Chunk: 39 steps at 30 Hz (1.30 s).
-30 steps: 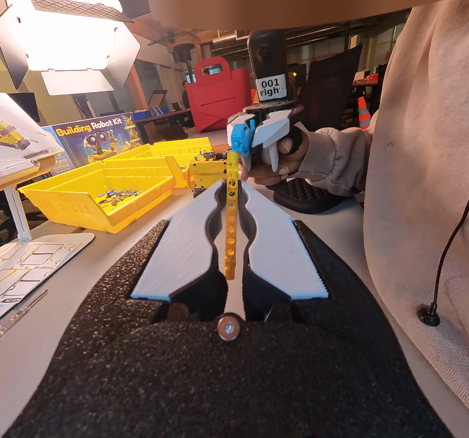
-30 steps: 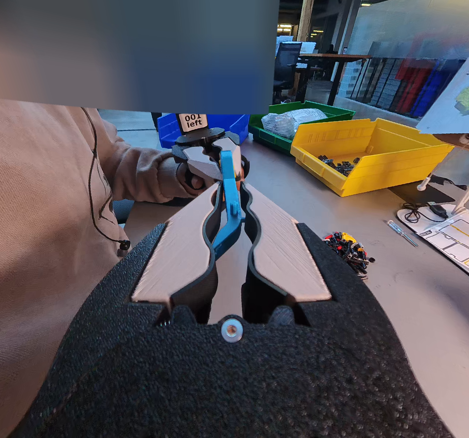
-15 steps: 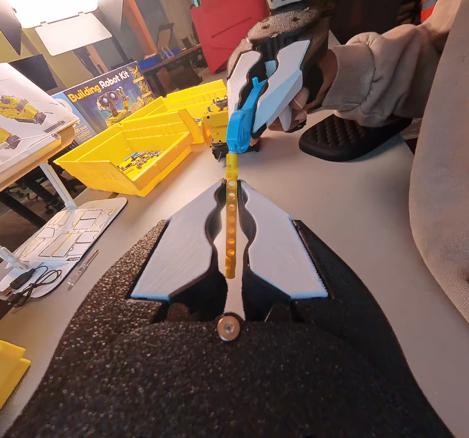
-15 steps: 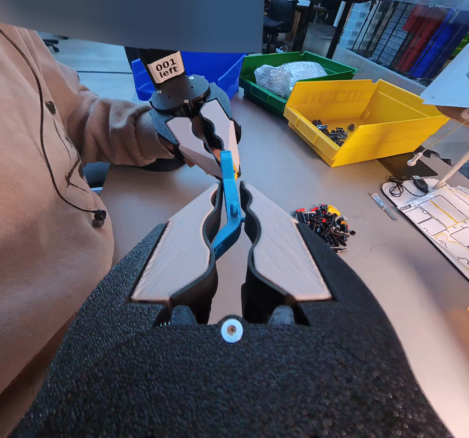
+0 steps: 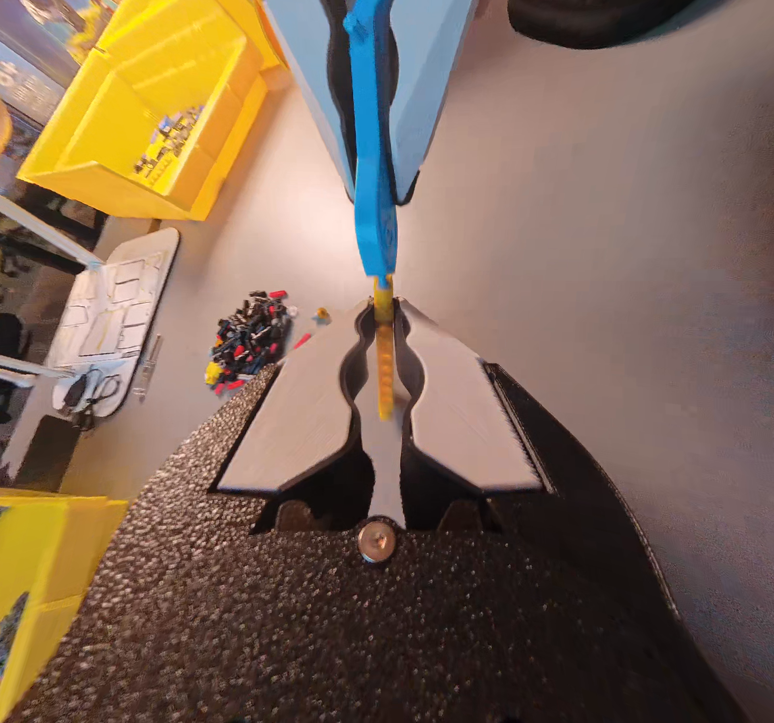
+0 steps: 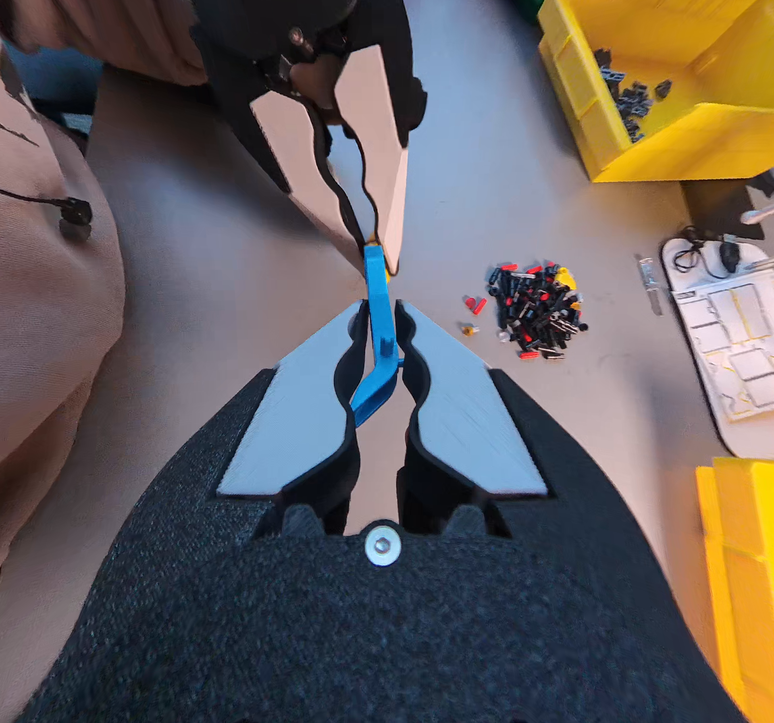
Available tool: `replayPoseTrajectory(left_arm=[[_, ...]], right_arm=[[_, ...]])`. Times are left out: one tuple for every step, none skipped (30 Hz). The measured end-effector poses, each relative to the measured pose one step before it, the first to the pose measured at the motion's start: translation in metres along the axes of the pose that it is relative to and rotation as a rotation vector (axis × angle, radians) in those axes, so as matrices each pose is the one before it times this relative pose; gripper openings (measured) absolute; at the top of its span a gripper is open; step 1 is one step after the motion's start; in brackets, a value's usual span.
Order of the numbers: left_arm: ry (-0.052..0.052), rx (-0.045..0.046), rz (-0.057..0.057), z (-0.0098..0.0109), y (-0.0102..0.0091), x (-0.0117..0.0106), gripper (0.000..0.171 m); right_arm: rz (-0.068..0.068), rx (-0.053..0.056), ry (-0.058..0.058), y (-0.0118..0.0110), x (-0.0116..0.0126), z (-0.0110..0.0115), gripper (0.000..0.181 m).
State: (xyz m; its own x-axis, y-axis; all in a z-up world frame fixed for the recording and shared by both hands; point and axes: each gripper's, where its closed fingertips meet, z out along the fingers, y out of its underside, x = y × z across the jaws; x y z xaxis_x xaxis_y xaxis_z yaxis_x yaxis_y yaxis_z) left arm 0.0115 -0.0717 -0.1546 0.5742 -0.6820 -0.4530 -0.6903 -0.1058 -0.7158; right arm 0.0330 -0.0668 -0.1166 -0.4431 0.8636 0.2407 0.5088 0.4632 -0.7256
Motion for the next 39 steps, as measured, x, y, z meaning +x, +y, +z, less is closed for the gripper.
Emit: replayPoseTrajectory(left_arm=[[0.001,-0.0109,-0.01,0.00101,0.00161,-0.00006,0.006],[-0.0305,-0.01818,-0.0007,-0.00152,0.003,-0.00678,0.006],[0.0053,-0.01134,-0.0384,-0.00128,0.00158,-0.00389,0.006],[0.0077,-0.00229,-0.0308,-0.00065,0.00112,-0.00313,0.006],[0.0014,-0.00398,-0.0254,0.00022,0.0011,-0.00294,0.006],[-0.0018,-0.00604,-0.018,0.00082,0.00096,-0.00283,0.006],[0.0004,-0.00796,-0.0241,0.00084,0.00027,-0.00301,0.006],[0.0063,-0.00698,-0.0152,0.00058,-0.00049,-0.00265,0.006],[0.0201,-0.00701,-0.0007,0.00102,-0.0003,-0.00019,0.006],[0.0267,-0.00336,-0.0039,0.00153,-0.00129,0.00104,0.006],[0.0107,-0.00366,0.0056,0.00145,-0.00095,-0.0016,0.006],[0.0097,-0.00127,0.0028,0.00198,-0.0009,-0.00162,0.006],[0.0107,-0.00228,-0.0055,0.00197,-0.00086,-0.00122,0.006],[0.011,-0.00209,-0.0049,0.00261,-0.00103,-0.00028,0.006],[0.0117,-0.00054,0.0004,0.00307,-0.00123,0.00104,0.006],[0.0014,-0.00132,0.0066,0.00284,-0.00106,0.00008,0.006],[0.0033,-0.00224,-0.0009,0.00255,-0.0007,0.0,0.006],[0.0073,-0.00282,-0.0053,0.00205,-0.00057,0.0003,0.006],[0.0047,-0.00284,-0.0053,0.0015,-0.00043,-0.00034,0.006],[0.0097,-0.00494,-0.0076,0.00096,-0.0002,-0.00035,0.006],[0.0103,-0.01271,-0.0083,0.00012,0.00062,-0.0009,0.006],[0.0291,-0.04205,-0.0126,0.0004,0.00505,0.00082,0.006],[0.0495,-0.07445,-0.0191,0.00216,0.01085,0.00354,0.006],[0.061,-0.09155,-0.0189,0.00391,0.01475,0.00552,0.006],[0.0279,-0.07989,-0.0039,0.00559,0.0137,0.00141,0.006],[-0.0213,-0.03187,0.0141,0.00571,0.00678,-0.00428,0.006],[0.0073,0.02038,-0.003,0.00295,-0.00098,0.00066,0.006],[0.043,0.04358,-0.0233,0.00011,-0.00458,0.00486,0.006],[0.0489,0.01689,-0.0281,0.00126,0.0001,0.00507,0.006],[0.0172,0.01984,-0.0171,0.00045,0.00025,0.00065,0.006],[0.0197,0.02473,-0.0078,-0.00106,-0.00004,0.00148,0.012],[0.0179,0.01493,-0.0087,-0.00179,0.00119,0.00137,0.024],[0.0001,0.02603,-0.0122,-0.00296,-0.00063,-0.00097,0.033],[0.0047,0.04781,-0.0178,-0.00433,-0.00423,-0.00025,0.038],[0.0227,0.05708,-0.023,-0.00439,-0.00639,0.00254,0.038],[0.0207,0.06157,-0.0169,-0.00365,-0.00793,0.00304,0.039],[0.0062,0.05925,-0.0081,-0.00228,-0.00809,0.0017,0.039],[0.0091,0.05142,-0.0059,-0.00122,-0.00744,0.00249,0.04],[0.0146,0.03732,-0.0039,-0.00017,-0.00586,0.00343,0.039]], right_arm=[[0.0145,0.0044,-0.0286,-0.0011,-0.00449,0.00652,0.011],[0.0205,0.001,0.018,-0.00072,0.00388,0.0038,0.011],[0.0315,-0.0002,0.016,-0.00232,0.00417,0.002,0.01],[0.0021,-0.0117,0.0158,-0.00162,0.00276,0.00127,0.01],[-0.0186,-0.0216,0.0211,-0.00108,0.0029,0.00088,0.01],[-0.021,-0.0259,0.0182,-0.00003,0.00281,0.00067,0.01],[-0.0147,-0.0422,0.0141,0.00385,0.00358,0.00109,0.009],[-0.0186,-0.0627,0.0066,0.00983,0.00352,0.0024,0.008],[0.0029,-0.0342,-0.0065,0.00796,0.00225,0.00285,0.007],[0.002,0.0002,-0.0204,0.00468,0.00056,0.00191,0.005],[0.0297,0.0093,-0.0229,0.00352,0.00034,0.00155,0.004],[0.0189,0.0046,-0.016,0.00346,0.00072,0.00123,0.004],[0.0138,-0.0017,-0.0096,0.00326,0.00118,0.00037,0.004],[0.0147,0.0113,-0.0133,0.00055,0.00023,-0.00095,0.004],[0.0228,0.0215,-0.0128,-0.00147,-0.00004,-0.0013,0.004],[0.0227,0.0226,-0.0039,-0.00143,0.00109,-0.00119,0.005],[0.0194,0.0185,-0.0008,-0.00046,0.00128,-0.00071,0.005],[0.0216,0.0103,-0.013,0.00128,-0.00061,-0.0002,0.005],[0.0194,0.0125,-0.0133,0.00145,-0.0008,0.00016,0.005],[0.0199,0.0099,-0.0116,0.00208,-0.00042,0.00045,0.005],[0.0198,-0.0041,-0.0091,0.00453,0.00018,0.00101,0.005],[0.0136,-0.0019,0.0005,0.00438,0.00144,0.00108,0.005],[0.0173,-0.0031,-0.0109,0.00439,-0.00019,0.00111,0.005],[0.018,0.0045,-0.0148,0.00285,-0.00109,0.00091,0.005],[0.0162,0.0057,-0.0131,0.00232,-0.00106,0.00114,0.005],[0.0113,0.001,-0.0088,0.00269,-0.00068,0.00138,0.005],[0.0051,-0.0027,-0.003,0.00283,-0.0001,0.00169,0.005],[0.005,-0.0029,-0.0016,0.00258,-0.00011,0.00183,0.006],[0.0052,-0.0027,-0.0026,0.00255,-0.00029,0.00171,0.006],[0.0043,-0.0009,-0.0008,0.00222,-0.00004,0.0015,0.006],[0.0036,0.0001,-0.001,0.00184,-0.00013,0.00138,0.006],[0.0022,0.0003,-0.0003,0.00152,-0.00008,0.001,0.006],[-0.0009,0.0003,0.003,0.00104,0.00034,0.00094,0.006],[-0.0052,-0.0004,0.0063,0.00078,0.00059,0.00073,0.006],[-0.0084,-0.0014,0.0051,0.00044,0.00006,0.0009,0.006],[-0.0114,0.0002,0.0046,-0.00038,-0.00025,0.00091,0.006],[-0.0161,0.0012,0.0043,-0.00082,-0.0006,0.00115,0.006],[-0.0218,0.0033,0.0044,-0.00163,-0.00105,0.00123,0.006],[-0.0212,0.0033,0.008,-0.00208,-0.00066,0.00131,0.006]])
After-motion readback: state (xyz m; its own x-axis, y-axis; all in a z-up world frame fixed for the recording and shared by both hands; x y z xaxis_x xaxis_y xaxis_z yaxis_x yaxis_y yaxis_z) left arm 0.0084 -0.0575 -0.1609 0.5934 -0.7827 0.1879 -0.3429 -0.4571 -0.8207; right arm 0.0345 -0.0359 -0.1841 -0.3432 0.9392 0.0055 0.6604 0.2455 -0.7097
